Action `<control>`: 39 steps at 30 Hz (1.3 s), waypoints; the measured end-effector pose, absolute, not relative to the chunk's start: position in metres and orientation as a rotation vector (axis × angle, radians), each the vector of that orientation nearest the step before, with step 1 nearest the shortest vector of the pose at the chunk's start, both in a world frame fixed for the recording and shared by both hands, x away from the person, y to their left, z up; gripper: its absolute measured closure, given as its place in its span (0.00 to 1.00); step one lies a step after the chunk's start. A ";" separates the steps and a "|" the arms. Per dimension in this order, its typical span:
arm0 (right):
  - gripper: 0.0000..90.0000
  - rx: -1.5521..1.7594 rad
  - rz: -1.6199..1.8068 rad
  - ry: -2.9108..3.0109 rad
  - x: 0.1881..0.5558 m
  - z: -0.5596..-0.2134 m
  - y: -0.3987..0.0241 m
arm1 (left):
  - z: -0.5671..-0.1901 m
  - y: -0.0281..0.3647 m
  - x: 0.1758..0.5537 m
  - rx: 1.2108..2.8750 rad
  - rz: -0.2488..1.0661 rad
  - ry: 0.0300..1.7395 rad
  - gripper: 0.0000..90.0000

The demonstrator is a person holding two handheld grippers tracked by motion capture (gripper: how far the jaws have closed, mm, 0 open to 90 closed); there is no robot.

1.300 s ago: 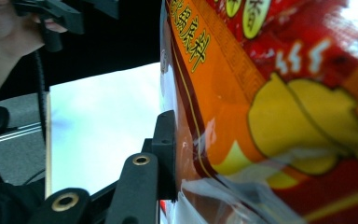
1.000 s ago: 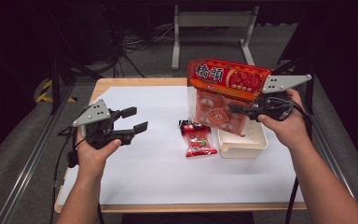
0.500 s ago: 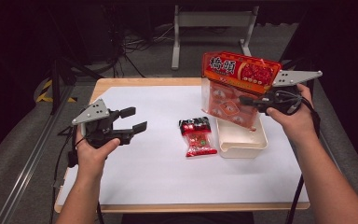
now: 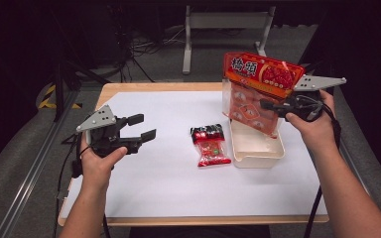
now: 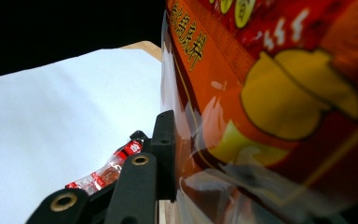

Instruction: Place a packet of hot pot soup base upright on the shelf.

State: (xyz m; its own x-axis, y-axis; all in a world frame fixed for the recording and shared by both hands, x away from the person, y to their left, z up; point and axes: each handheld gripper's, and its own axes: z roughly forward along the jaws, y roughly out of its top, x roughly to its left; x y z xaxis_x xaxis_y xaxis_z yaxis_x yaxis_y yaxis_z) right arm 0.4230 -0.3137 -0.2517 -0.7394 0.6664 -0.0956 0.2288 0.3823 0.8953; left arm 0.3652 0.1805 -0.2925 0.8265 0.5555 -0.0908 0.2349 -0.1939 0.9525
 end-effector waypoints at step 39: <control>0.78 0.905 1.350 2.187 0.431 -0.301 -0.340 | -0.297 0.183 0.368 1.775 0.297 0.618 0.36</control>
